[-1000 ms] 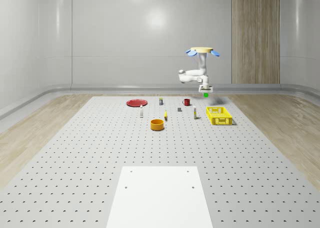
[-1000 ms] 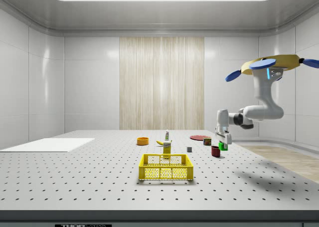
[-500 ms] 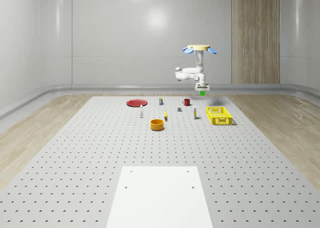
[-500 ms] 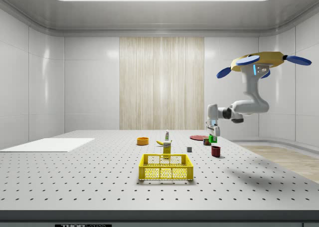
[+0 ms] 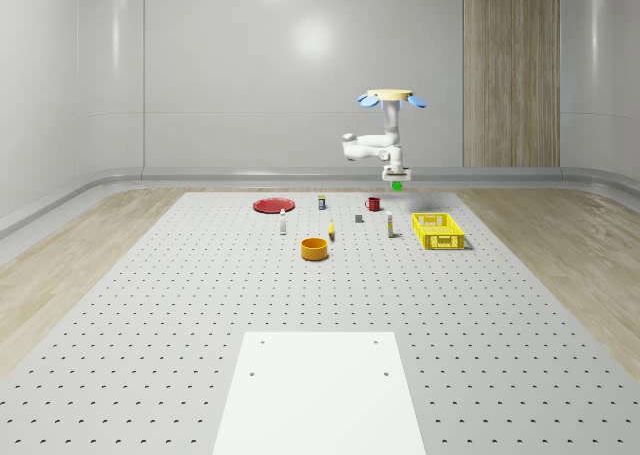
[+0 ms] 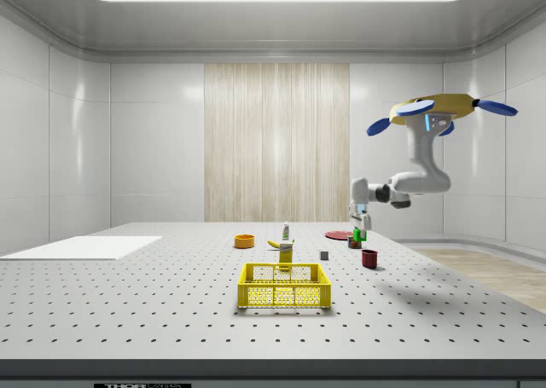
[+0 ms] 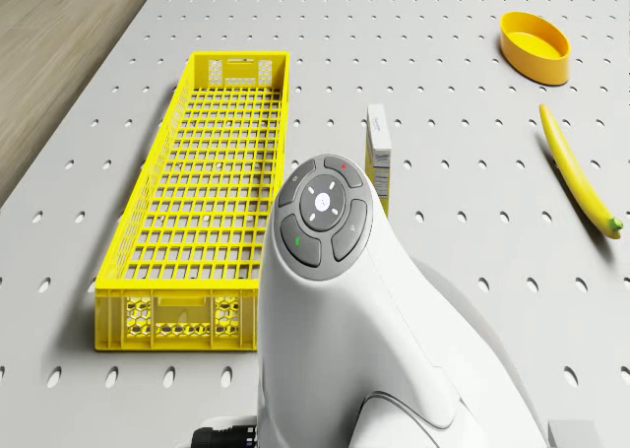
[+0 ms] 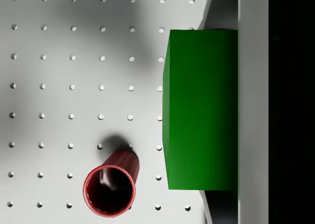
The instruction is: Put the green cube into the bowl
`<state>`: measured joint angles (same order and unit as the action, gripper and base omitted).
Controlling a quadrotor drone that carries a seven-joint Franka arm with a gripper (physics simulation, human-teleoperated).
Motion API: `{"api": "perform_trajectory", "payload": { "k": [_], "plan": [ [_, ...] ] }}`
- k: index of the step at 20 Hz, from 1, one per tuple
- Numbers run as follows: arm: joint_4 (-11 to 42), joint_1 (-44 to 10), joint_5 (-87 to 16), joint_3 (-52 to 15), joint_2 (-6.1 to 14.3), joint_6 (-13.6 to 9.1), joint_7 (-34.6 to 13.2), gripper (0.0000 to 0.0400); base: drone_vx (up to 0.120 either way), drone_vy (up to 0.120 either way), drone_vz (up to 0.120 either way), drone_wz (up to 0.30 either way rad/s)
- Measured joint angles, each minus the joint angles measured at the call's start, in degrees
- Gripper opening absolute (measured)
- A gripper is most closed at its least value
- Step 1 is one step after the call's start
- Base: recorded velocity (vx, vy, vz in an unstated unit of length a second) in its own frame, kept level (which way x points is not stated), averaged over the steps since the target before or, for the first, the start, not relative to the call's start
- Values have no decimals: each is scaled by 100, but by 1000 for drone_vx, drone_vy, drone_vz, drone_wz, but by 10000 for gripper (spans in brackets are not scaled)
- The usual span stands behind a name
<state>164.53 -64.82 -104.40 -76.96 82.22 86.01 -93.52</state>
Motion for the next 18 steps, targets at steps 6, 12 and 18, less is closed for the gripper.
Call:
{"api": "perform_trajectory", "payload": {
  "k": [6,12,18],
  "plan": [
    [-3,-16,28,-12,66,62,-10,250,113,-120,0,0],
    [-6,-31,53,-22,127,118,-16,250,120,-120,0,0],
    [-9,-45,77,-31,184,171,-26,250,120,-120,0,0]
  ]
}}
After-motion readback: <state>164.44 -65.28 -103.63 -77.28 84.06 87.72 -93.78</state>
